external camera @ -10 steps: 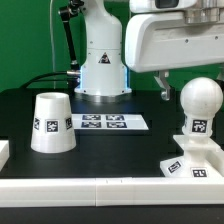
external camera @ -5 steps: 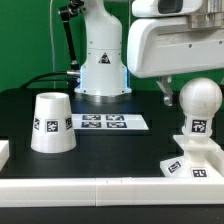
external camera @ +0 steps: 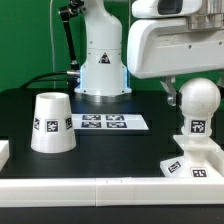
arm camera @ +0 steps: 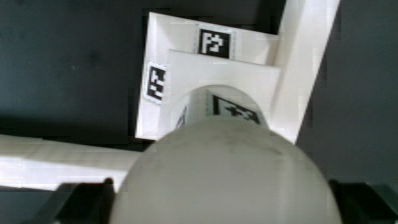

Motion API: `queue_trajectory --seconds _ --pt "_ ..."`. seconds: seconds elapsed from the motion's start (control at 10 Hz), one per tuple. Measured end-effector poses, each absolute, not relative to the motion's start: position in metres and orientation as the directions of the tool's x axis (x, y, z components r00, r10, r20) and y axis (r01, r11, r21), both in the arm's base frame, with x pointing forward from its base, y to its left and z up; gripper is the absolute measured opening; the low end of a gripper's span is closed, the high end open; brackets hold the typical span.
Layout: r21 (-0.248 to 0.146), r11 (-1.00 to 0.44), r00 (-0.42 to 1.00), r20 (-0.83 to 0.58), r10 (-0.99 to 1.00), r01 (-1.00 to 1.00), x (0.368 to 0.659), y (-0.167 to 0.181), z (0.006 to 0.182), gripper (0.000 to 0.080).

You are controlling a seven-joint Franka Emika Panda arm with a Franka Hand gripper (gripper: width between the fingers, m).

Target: Assemble lamp

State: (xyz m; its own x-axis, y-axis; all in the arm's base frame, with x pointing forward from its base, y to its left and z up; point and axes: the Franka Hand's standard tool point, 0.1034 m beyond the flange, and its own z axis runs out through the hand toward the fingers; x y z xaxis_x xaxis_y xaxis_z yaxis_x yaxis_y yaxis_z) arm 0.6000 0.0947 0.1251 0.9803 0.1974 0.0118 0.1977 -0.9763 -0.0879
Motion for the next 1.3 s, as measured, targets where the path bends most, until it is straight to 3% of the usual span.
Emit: queue_trajectory --seconds 0.3,0.5,0.8,1.3 --pt "-0.09 -0.99 0.994 0.004 0.112 0.112 0.6 0.095 0.1251 0.0576" --pt "-0.086 -0.987 0.99 -0.017 -0.138 -0.139 0.5987 0.0972 0.1271 0.0577" --pt "-0.082 -0.895 0.899 -0.053 -0.435 -0.438 0.5969 0.0959 0.1252 0.0577" --pt "-0.067 -0.731 0.734 -0.075 -0.675 -0.679 0.5964 0.1029 0.1255 0.0579"
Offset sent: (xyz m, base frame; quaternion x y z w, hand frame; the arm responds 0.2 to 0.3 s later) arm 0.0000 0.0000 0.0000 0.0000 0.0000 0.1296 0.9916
